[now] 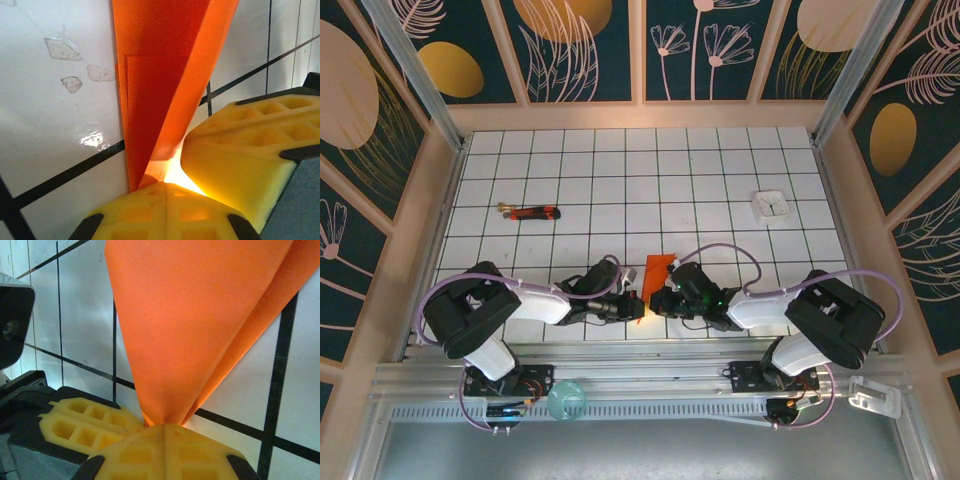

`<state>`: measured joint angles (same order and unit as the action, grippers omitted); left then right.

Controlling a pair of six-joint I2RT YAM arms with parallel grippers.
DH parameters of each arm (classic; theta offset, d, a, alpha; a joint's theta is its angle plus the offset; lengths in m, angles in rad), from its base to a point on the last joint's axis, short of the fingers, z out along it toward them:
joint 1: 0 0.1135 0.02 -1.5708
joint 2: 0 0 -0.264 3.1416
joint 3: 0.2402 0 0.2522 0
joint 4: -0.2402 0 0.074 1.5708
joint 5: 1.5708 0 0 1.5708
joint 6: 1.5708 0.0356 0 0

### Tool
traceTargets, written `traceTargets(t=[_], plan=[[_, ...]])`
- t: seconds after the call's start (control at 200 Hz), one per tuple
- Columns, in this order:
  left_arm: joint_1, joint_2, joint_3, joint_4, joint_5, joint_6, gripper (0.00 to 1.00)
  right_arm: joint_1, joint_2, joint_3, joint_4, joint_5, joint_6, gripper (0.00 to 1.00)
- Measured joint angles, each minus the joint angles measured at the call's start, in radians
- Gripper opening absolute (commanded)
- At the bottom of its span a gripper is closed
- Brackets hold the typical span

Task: Fold a paper plane with a square sheet of paper (pick it up from the middle)
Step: Fold the wing for the fifth time at the center of the table.

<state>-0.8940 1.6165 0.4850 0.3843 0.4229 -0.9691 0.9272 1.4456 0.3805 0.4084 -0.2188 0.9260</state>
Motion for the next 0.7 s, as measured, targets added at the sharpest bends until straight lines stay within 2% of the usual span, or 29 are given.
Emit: traceTargets(t=[0.701], plan=[[-0.003,0.002,0.012,-0.026,-0.003,-0.001,0.0,-0.029,0.049,0.026,0.01,-0.045,-0.002,0.0]])
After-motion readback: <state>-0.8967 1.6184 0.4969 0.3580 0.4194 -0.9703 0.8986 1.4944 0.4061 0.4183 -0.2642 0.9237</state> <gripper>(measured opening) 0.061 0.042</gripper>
